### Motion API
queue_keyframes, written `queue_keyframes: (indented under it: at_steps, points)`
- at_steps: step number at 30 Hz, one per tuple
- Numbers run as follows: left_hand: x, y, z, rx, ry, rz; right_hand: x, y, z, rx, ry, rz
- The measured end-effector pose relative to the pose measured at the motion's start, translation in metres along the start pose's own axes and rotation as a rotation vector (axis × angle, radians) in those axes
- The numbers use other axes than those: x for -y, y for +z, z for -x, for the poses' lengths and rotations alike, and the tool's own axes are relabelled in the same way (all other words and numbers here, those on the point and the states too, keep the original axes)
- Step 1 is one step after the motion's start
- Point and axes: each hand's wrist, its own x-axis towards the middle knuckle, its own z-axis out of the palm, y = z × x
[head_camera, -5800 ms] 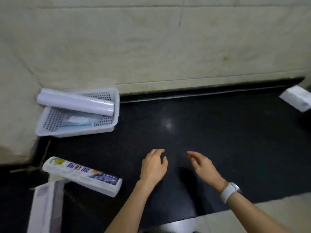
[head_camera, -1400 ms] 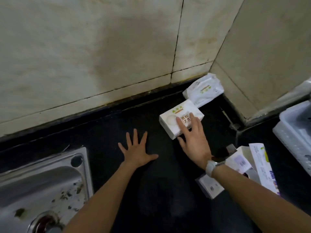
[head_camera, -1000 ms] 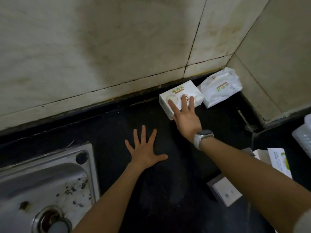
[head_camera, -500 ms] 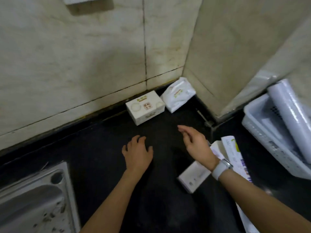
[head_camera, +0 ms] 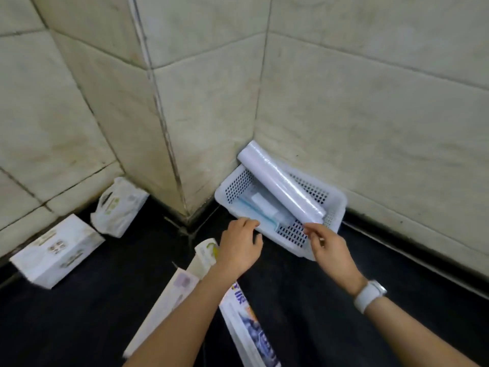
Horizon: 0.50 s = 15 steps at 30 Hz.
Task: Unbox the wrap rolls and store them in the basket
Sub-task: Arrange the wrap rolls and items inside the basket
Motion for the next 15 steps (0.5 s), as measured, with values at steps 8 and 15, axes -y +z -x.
queue_keyframes:
  at_steps: [8,15]
  points:
    - [0.006,0.038,-0.071,0.078,0.098,-0.341,-0.039,-0.003,-0.096,0.087,-0.041,0.194]
    - [0.025,0.05,-0.074,-0.164,0.299,-0.322,-0.046,0.032,-0.145,0.162,-0.158,0.506]
